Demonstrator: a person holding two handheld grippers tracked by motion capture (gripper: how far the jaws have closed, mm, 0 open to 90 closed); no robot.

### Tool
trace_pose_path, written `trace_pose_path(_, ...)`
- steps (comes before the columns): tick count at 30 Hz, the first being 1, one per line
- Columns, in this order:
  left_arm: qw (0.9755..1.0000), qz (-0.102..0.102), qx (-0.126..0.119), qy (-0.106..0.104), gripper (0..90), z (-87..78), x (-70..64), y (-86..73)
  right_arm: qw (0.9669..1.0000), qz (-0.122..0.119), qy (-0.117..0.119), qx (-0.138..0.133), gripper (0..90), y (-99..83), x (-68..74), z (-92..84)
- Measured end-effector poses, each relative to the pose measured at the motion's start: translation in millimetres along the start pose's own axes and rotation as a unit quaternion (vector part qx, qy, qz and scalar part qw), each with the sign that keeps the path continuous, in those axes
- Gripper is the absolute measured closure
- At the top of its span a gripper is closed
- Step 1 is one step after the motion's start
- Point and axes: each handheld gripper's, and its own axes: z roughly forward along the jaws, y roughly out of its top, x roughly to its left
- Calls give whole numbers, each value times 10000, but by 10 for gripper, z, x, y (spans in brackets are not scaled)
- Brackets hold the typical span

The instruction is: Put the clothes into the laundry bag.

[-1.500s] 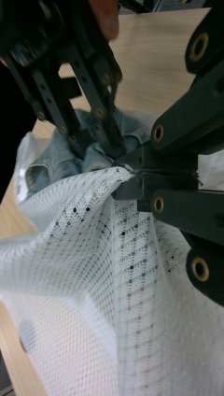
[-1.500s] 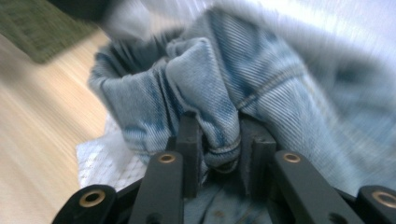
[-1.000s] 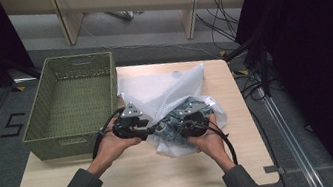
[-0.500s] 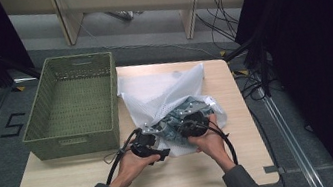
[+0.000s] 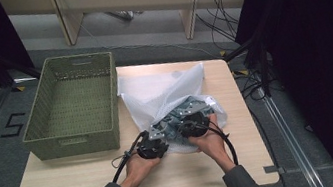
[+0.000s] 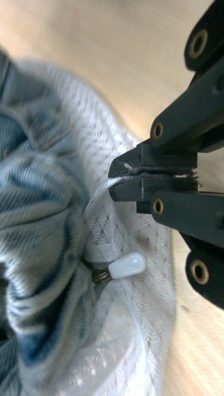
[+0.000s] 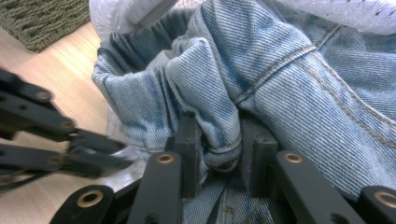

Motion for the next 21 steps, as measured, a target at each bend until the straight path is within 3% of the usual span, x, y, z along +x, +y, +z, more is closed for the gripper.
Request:
trace_pose_path(1, 9999, 125, 10, -59, 870, -75, -9, -15, 10000, -2, -40, -14, 727, 1, 5, -9)
trace_pose_path(3, 9997, 187, -1, -138, 871, -183, -29, -44, 10000, -21, -64, 14, 727, 8, 23, -25)
trace_pose_path(7, 9986, 418, 89, -296, 872, -366, -98, -130, 9987, -468, -185, 84, 728, -1, 131, 11)
trace_pose_path(9, 9983, 478, 109, -303, 872, -436, -108, -169, 9975, -629, -223, 215, 728, 14, 236, 36)
trace_pose_path(11, 9988, 392, 134, -279, 872, -489, -100, -213, 9970, -696, -270, 195, 731, 51, 270, 79)
trace_pose_path(13, 9984, 472, 165, -280, 872, -514, -71, -234, 9965, -686, -452, 152, 736, 111, 271, 130)
trace_pose_path(15, 9982, 509, 212, -254, 872, -542, -46, -250, 9958, -582, -705, -49, 738, 177, 217, 192)
trace_pose_path(17, 9984, 479, 195, -215, 872, -578, -16, -256, 9941, -607, -898, -86, 738, 242, 137, 231)
trace_pose_path(19, 9978, 597, 242, -128, 872, -640, 44, -257, 9945, -440, -931, -201, 737, 250, 87, 280)
trace_pose_path(21, 9979, 547, 303, -157, 871, -681, 121, -289, 9956, -440, -810, -181, 732, 222, 121, 310)
